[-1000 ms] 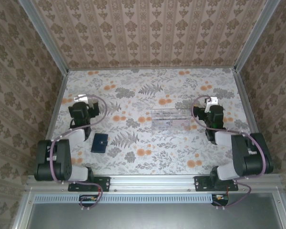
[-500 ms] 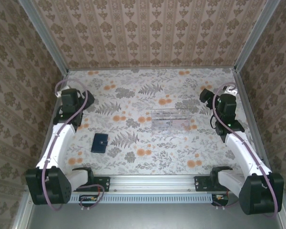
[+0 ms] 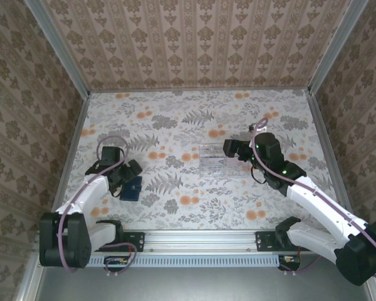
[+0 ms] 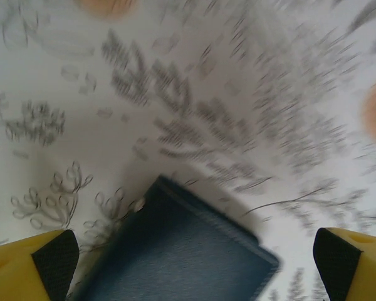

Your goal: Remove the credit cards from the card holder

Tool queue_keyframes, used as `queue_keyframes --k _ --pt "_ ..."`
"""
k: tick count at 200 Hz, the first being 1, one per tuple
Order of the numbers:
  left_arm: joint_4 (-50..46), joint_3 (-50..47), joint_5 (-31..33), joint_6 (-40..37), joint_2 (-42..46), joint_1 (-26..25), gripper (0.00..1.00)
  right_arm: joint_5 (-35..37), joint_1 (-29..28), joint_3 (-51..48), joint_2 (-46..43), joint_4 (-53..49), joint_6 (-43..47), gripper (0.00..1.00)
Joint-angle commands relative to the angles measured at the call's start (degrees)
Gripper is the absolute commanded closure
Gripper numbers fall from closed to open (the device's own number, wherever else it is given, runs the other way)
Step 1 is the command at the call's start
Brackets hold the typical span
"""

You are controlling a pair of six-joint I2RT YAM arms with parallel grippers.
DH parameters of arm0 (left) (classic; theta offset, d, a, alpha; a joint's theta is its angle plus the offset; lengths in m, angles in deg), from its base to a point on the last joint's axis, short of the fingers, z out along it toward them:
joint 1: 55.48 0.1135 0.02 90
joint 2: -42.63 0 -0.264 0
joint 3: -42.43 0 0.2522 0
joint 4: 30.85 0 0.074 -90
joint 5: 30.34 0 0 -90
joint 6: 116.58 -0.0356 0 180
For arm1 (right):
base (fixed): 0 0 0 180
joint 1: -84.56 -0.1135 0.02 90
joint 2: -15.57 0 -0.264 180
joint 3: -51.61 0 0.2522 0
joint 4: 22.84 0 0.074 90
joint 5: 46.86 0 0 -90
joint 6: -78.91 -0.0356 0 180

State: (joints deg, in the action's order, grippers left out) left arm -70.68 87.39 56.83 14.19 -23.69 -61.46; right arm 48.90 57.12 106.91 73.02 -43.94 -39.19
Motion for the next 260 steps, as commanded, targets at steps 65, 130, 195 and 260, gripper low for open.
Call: queue_keyframes --k 65,130,195,260 --pt "4.3 -3.5 -3.5 4.6 -2.2 -14.3 0.03 10.1 -13.2 12.0 10.5 -8.3 6.0 0.00" --pt "13.0 -2.9 3.9 20.1 -3.9 -33.3 0.00 13.6 -19.9 15.3 14.9 -11.9 6.6 0.00" --pt "3.9 -3.5 17.7 22.6 7.0 -35.9 0.00 12.1 -25.5 19.0 20.8 -12.9 8.3 0.03" --pt "-13.6 -6.9 14.2 18.8 33.3 -18.8 0.01 7.5 -33.0 30.3 38.8 -13.5 11.2 0.45"
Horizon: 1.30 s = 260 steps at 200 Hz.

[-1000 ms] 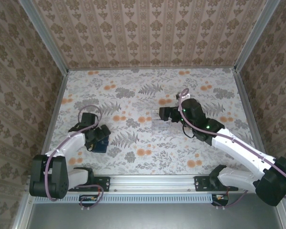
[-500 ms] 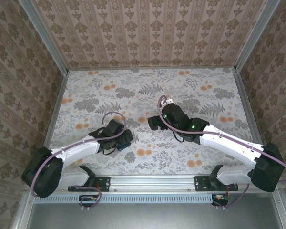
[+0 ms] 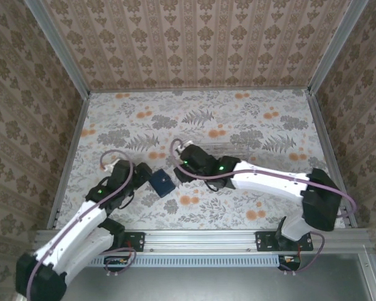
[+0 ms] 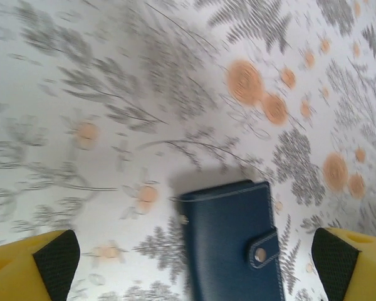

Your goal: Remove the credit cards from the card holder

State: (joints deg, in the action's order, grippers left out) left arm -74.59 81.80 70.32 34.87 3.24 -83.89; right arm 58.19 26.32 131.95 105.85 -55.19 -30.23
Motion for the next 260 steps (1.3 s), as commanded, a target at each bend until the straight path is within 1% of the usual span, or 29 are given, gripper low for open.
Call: queue_keyframes --k 1,15,31,52,74,119,159,194,216,230,239,260 --pt "-10.0 -1.3 0.7 -1.8 6.7 3.9 0.02 -1.8 -2.4 5.5 6.3 -2.3 2.3 0.45" --pt "-12.7 -1.4 1.4 -2.2 10.0 5.8 0.01 -1.6 -3.7 8.8 10.9 -2.8 3.4 0.46" --pt "-13.6 -1.9 0.6 -2.8 12.3 7.4 0.02 -1.8 -4.8 12.2 16.0 -3.3 4.7 0.48" --pt "-12.8 -2.6 -0.7 -2.3 12.6 8.6 0.02 -1.8 -5.7 16.5 21.5 -4.2 6.3 0.53" --pt "-12.1 -2.7 -2.3 -2.6 11.6 8.9 0.02 -1.8 -6.0 19.6 25.9 -4.9 6.7 0.56" --pt "-10.5 -3.7 -3.5 -2.7 11.0 9.2 0.02 -0.3 -5.9 22.6 30.6 -5.9 7.8 0.57" --pt "-9.8 -4.6 -3.9 -2.4 10.8 9.3 0.02 3.0 -5.8 23.3 32.7 -5.8 9.6 0.57" --pt "-9.5 -4.7 -4.2 -2.6 10.5 9.4 0.02 3.5 -5.7 23.1 33.0 -5.1 9.9 0.59" --pt "-9.3 -4.7 -4.4 -2.7 10.2 9.4 0.02 3.2 -5.5 23.2 33.2 -5.1 10.0 0.69" --pt "-9.1 -4.9 -4.6 -2.8 10.1 9.4 0.02 3.0 -5.2 23.2 33.2 -5.2 9.7 0.83" --pt "-8.9 -4.7 -4.7 -3.0 10.1 9.5 0.02 2.9 -5.2 22.8 32.9 -5.1 9.6 0.86" --pt "-8.4 -4.7 -5.2 -3.4 9.8 9.5 0.02 2.2 -5.2 22.1 31.2 -4.3 9.3 1.00"
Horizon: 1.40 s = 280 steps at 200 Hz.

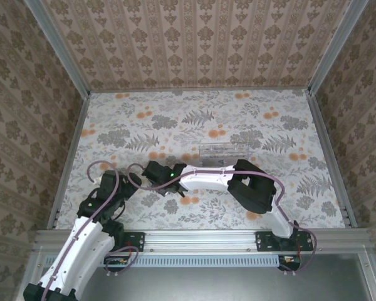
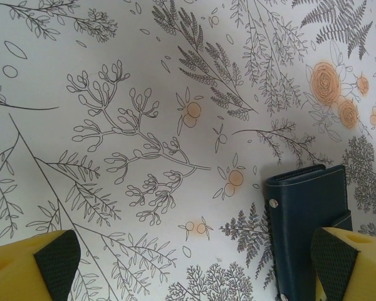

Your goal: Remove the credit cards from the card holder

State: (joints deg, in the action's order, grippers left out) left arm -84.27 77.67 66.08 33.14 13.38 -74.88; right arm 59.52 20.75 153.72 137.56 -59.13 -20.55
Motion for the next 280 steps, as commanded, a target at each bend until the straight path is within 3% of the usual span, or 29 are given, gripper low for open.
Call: queue_keyframes --k 1,106,115,135,240,280 --pt "1.3 -0.6 -0.9 -1.8 -0.4 0.4 0.02 0.8 0.4 0.3 -0.5 -0.3 -0.4 1.00" --pt "4.7 -0.9 -5.0 -2.6 -3.7 0.4 0.04 -4.2 1.6 0.2 -5.7 -1.6 -1.4 1.00" --pt "4.6 -0.8 -5.0 -2.6 -3.7 0.4 0.04 -4.4 1.9 0.8 -4.8 -2.3 -1.2 0.80" --pt "4.2 -0.5 -4.8 -2.7 -3.5 0.4 0.04 -6.4 2.8 1.4 -2.9 -2.5 0.0 0.61" --pt "3.0 -0.5 -4.3 -2.5 -2.7 0.4 0.04 -10.4 4.3 3.5 1.3 -3.0 1.3 0.50" --pt "3.0 -0.5 -4.4 -2.7 -2.8 0.4 0.04 -8.4 4.3 3.5 3.2 -3.3 1.8 0.57"
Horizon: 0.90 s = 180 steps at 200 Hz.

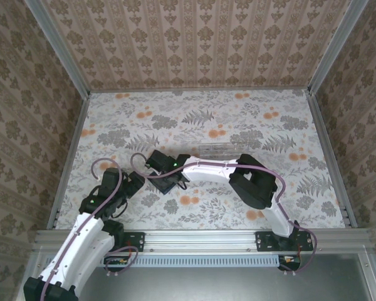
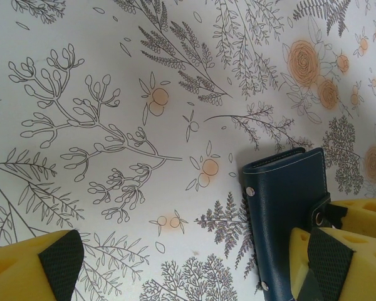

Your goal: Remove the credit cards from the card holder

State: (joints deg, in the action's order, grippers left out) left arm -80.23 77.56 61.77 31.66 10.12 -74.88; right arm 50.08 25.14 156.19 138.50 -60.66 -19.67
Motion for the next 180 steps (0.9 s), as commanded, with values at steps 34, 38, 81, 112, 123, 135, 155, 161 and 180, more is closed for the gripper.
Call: queue_keyframes --k 34,38,81,112,123,135,155,161,180 --pt "-1.0 -0.4 -0.1 -1.3 0.5 0.5 0.04 0.6 0.3 0.3 2.2 -1.0 0.0 0.77" --pt "-1.0 -0.4 -0.1 -1.4 0.5 0.5 0.04 0.3 0.3 0.3 2.0 -1.0 -0.2 0.80" --pt "1.2 -0.9 -2.4 -1.6 0.5 0.5 0.09 -1.8 0.3 -0.5 -1.1 -0.3 -2.0 1.00" --pt "7.3 -3.4 -7.7 0.7 0.4 -0.1 0.24 -4.2 0.3 -1.9 -3.3 1.0 -3.8 1.00" --pt "9.5 -4.1 -9.0 1.7 0.4 -0.7 0.33 -4.6 0.3 -2.1 -3.6 1.1 -4.2 1.00" --pt "11.6 -4.6 -9.5 2.7 0.4 -1.6 0.43 -4.7 0.3 -2.0 -3.7 0.9 -5.0 1.00" --pt "16.3 -5.8 -10.1 4.7 -0.1 -3.5 0.73 -6.2 0.3 -2.4 -4.2 1.4 -6.2 1.00" --pt "17.8 -6.3 -10.1 5.5 -0.4 -4.1 0.81 -6.4 0.3 -2.6 -4.4 1.6 -6.7 1.00" --pt "22.6 -7.4 -10.8 6.5 -2.6 -5.3 1.00 -7.2 0.3 -3.2 -4.8 2.5 -7.7 1.00"
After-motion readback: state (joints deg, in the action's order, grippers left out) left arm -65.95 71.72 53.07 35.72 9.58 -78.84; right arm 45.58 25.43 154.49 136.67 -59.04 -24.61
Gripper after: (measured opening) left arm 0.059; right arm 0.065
